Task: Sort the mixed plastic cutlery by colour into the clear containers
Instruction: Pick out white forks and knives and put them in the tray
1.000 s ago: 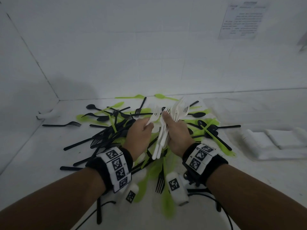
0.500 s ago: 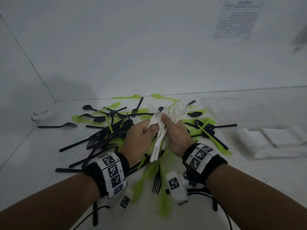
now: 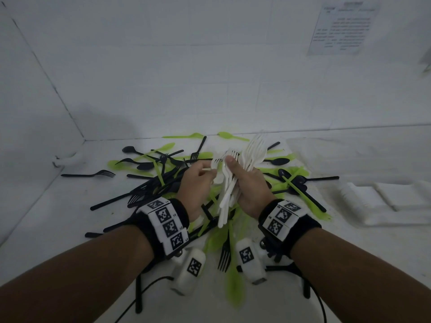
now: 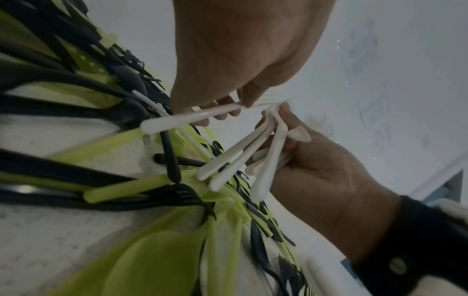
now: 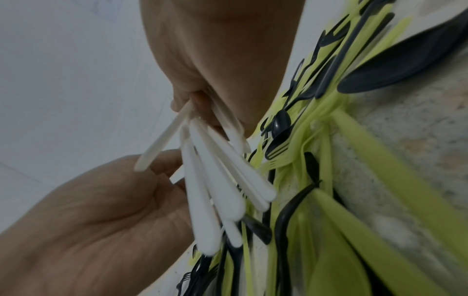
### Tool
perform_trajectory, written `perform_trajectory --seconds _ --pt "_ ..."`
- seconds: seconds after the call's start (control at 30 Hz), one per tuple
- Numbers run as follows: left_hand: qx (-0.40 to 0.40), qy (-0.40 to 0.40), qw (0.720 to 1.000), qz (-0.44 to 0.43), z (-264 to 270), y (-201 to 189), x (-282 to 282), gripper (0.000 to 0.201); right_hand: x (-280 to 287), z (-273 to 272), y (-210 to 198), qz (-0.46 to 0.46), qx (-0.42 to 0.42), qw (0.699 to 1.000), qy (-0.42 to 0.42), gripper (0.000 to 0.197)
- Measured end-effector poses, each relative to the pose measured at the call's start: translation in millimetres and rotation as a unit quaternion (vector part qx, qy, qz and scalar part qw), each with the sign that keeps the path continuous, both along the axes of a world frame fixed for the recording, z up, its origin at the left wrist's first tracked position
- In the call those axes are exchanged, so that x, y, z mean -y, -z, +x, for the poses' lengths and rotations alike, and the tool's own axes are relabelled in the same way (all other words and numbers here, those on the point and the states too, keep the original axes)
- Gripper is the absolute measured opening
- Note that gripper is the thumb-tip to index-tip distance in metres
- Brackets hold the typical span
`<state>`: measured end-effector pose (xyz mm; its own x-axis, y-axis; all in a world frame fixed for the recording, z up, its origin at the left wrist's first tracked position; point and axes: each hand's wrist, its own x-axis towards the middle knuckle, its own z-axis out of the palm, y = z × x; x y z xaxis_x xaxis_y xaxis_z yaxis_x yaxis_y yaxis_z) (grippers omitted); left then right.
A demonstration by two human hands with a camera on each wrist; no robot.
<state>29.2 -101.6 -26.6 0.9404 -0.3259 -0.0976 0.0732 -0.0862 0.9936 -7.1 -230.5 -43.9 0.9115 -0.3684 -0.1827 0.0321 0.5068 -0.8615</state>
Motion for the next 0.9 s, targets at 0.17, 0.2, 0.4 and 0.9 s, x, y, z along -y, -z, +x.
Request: perform_trajectory --seconds 0.17,0.2,0.4,0.9 --pt "-0.093 0.069 0.989 -0.094 -8 -10 3 0.025 -3 -3 -1 -0.044 0.004 0.999 -0.007 0.043" --pt "-0.101 0.079 0.987 -0.099 -8 -10 2 0.025 -3 -4 -1 -0.067 -0.001 0.998 -0.016 0.043" --pt "-0.095 0.116 0.986 -0.079 -7 -12 -5 0.016 -7 -7 -7 -0.066 -0.010 0.995 -0.074 0.046" --pt "-0.053 0.084 0.990 -0.096 -6 -8 -20 0.015 -13 -12 -11 -0.093 -0.015 0.990 -0.103 0.037"
